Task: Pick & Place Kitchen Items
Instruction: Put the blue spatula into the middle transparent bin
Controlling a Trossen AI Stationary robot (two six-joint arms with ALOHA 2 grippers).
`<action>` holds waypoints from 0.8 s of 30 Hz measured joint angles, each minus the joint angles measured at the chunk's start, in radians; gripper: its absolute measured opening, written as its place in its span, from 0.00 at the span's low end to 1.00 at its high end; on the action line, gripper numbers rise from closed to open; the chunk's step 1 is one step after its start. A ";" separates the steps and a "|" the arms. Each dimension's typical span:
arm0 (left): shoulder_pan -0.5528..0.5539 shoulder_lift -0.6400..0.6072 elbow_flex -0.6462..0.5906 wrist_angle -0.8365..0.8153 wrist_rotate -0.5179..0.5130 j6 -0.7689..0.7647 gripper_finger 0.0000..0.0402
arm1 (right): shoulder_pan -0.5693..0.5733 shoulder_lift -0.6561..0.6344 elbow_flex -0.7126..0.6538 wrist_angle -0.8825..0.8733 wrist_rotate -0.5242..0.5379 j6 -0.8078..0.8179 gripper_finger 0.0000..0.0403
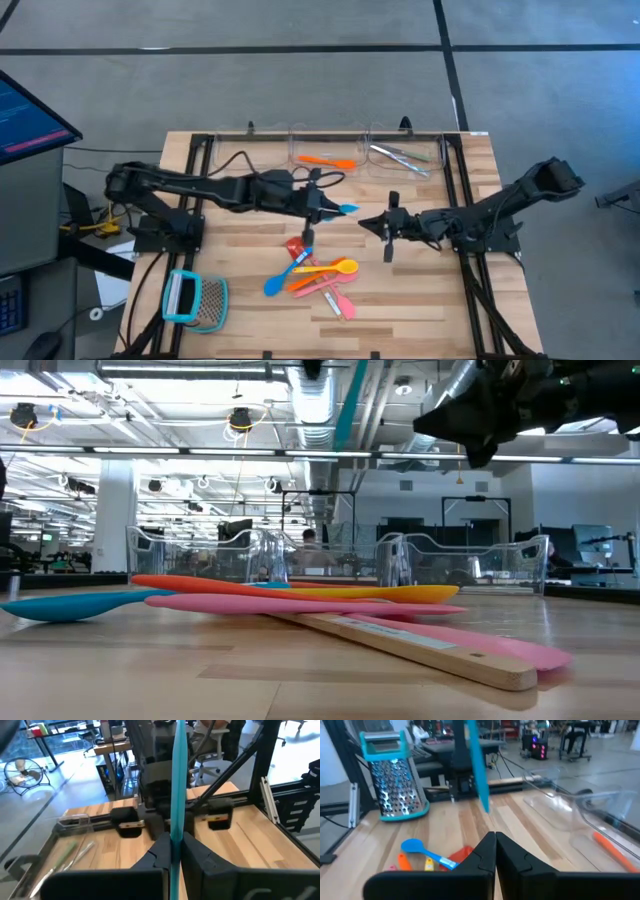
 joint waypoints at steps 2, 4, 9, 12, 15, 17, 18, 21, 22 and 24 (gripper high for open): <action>0.006 -0.049 -0.080 0.046 -0.002 -0.023 0.01 | 0.000 0.045 0.000 0.066 0.000 -0.010 0.00; 0.007 -0.096 -0.160 0.134 -0.003 -0.027 0.01 | -0.002 0.092 0.001 0.141 0.000 -0.011 0.00; 0.007 -0.202 -0.305 0.314 0.018 -0.032 0.01 | -0.022 0.190 0.011 0.242 0.000 -0.050 0.00; 0.007 -0.236 -0.342 0.349 0.018 -0.034 0.01 | -0.034 0.237 0.047 0.252 0.000 -0.053 0.00; 0.007 -0.243 -0.348 0.358 0.017 -0.035 0.01 | -0.050 0.279 0.096 0.252 -0.022 -0.069 0.00; 0.006 -0.238 -0.349 0.360 0.017 -0.035 0.01 | -0.061 0.301 0.134 0.252 -0.070 -0.110 0.00; 0.006 -0.235 -0.349 0.361 0.017 -0.038 0.01 | -0.066 0.308 0.152 0.252 -0.096 -0.132 0.00; 0.006 -0.233 -0.349 0.361 0.017 -0.059 0.01 | -0.078 0.326 0.203 0.241 -0.140 -0.194 0.00; 0.006 -0.234 -0.349 0.364 0.017 -0.059 0.01 | -0.080 0.328 0.212 0.233 -0.140 -0.210 0.00; 0.006 -0.234 -0.349 0.361 0.017 -0.061 0.01 | -0.086 0.330 0.226 0.219 -0.137 -0.230 0.00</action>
